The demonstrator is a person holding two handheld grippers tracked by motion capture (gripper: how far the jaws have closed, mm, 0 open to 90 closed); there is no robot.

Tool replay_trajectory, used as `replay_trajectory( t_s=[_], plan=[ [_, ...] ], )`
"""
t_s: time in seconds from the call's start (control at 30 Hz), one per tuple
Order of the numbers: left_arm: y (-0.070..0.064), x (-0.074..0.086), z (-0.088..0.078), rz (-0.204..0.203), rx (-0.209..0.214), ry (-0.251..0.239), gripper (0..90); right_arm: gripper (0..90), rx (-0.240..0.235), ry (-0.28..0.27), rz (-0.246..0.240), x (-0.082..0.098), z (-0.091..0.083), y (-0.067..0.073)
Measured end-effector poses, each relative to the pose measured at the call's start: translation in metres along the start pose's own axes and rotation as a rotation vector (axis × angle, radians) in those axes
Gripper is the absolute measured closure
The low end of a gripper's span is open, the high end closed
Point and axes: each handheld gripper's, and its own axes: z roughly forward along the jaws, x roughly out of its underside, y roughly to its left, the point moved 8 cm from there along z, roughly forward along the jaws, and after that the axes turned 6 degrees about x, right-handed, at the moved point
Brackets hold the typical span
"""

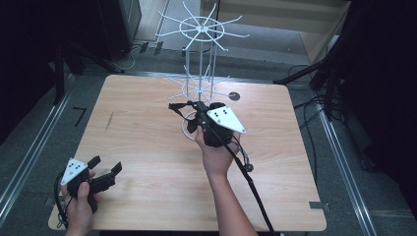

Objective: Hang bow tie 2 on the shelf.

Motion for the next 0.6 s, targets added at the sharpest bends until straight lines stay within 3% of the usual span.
replay_trajectory(
  t_s=[0.2, 0.6],
  plan=[
    [0.0, 0.0, 0.0, 0.002, -0.001, 0.002, 14.0, 90.0, 0.047, 0.004, -0.008, 0.003, 0.006, -0.001],
    [0.0, 0.0, 0.0, 0.003, 0.001, 0.002, 14.0, 90.0, 0.087, 0.026, -0.015, 0.016, 0.011, -0.009]
  ],
)
